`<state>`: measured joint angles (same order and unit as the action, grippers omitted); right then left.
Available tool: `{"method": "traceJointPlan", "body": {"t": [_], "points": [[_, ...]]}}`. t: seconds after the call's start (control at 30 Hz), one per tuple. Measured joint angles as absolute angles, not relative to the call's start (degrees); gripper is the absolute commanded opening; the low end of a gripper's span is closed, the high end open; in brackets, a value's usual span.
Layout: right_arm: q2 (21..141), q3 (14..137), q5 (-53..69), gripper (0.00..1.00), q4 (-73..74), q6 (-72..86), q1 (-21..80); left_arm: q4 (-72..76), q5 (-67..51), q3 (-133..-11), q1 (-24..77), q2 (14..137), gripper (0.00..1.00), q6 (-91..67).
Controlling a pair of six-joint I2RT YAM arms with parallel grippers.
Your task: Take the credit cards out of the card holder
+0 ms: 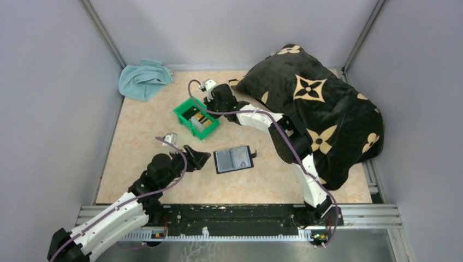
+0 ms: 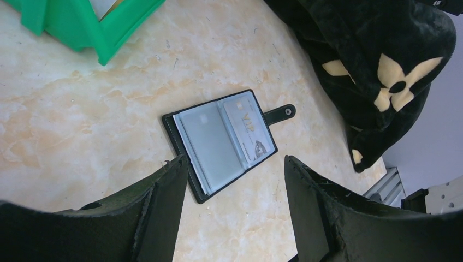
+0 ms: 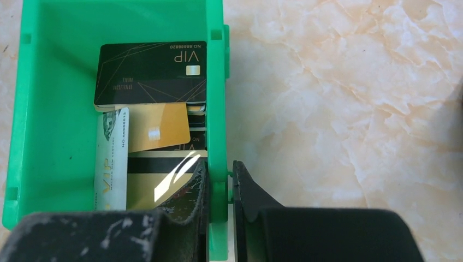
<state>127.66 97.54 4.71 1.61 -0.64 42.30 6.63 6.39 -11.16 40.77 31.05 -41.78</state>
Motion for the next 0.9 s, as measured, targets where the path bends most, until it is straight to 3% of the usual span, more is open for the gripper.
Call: {"method": "traceJointPlan", "body": {"t": [0.5,0.63,0.77,0.9], "points": [[117.0,86.1,-15.2,0.01,9.6,5.3,50.3,10.4,6.0,-9.9,40.8,34.9,0.71,-42.3],[115.4,85.2,-18.8,0.16,13.0,8.3,53.7,11.2,6.0,-9.9,40.8,35.0,0.71,-42.3],[112.1,82.5,-20.1,0.40,15.4,10.0,55.8,11.0,6.8,-9.9,40.8,33.7,0.71,-42.3],[105.7,79.2,-19.8,0.45,16.7,10.3,56.1,8.7,9.4,-9.9,40.8,28.4,0.71,-42.4]]}}
